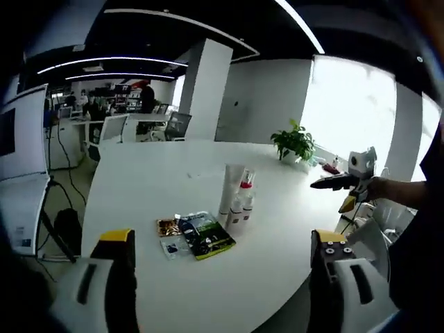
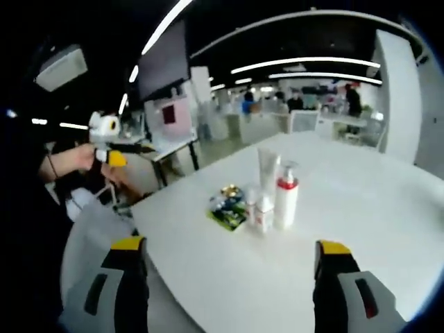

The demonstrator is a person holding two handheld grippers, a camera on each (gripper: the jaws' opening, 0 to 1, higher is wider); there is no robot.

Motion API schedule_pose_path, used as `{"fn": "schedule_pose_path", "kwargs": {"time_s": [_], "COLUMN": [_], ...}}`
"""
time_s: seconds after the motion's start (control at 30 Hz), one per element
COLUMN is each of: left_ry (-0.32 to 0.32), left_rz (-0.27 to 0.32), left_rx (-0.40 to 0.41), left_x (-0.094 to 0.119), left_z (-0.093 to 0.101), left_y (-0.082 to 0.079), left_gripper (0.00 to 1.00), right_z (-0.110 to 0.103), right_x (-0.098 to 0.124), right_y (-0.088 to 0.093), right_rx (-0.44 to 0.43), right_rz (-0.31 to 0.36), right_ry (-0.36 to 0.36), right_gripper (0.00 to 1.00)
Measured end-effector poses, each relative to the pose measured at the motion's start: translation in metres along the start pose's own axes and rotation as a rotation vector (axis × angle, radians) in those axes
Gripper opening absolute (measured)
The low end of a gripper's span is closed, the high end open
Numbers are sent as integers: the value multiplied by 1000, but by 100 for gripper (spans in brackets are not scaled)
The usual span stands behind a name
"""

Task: Arrange the skincare products in the storage area until every visible bottle or jar stands upright without overlapping.

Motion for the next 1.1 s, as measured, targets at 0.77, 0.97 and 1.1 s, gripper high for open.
{"fn": "schedule_pose_path", "kwargs": {"time_s": [0.77,0.97,1.1], "left_ry": [-22,-21,-20], "left_rz": [-43,-52,-58], "left_rx": [-17,-24,-26], "left_x": [10,9,8], "left_z": [7,8,8], "left_y": [17,19,20], "left_gripper": [99,99,99], "right_z": [-13,-11,-11], "right_x": [6,3,0], "right_y": [16,18,20], "right_rx": [-52,-56,-58], "right_rz": [38,41,34], "right_ry": [2,-2,-6], "right_gripper": [99,99,99]}}
Point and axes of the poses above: the point that each gripper's makers call its tool centre point, and the gripper's own axes: x roughly backward along the fingers, z roughly to its right, y roughly out of its underside, the point moved 8 cm from there along x, roughly backward along the fingers, and after that the axes turned 11 degrees about -y, right-handed, at the moved point
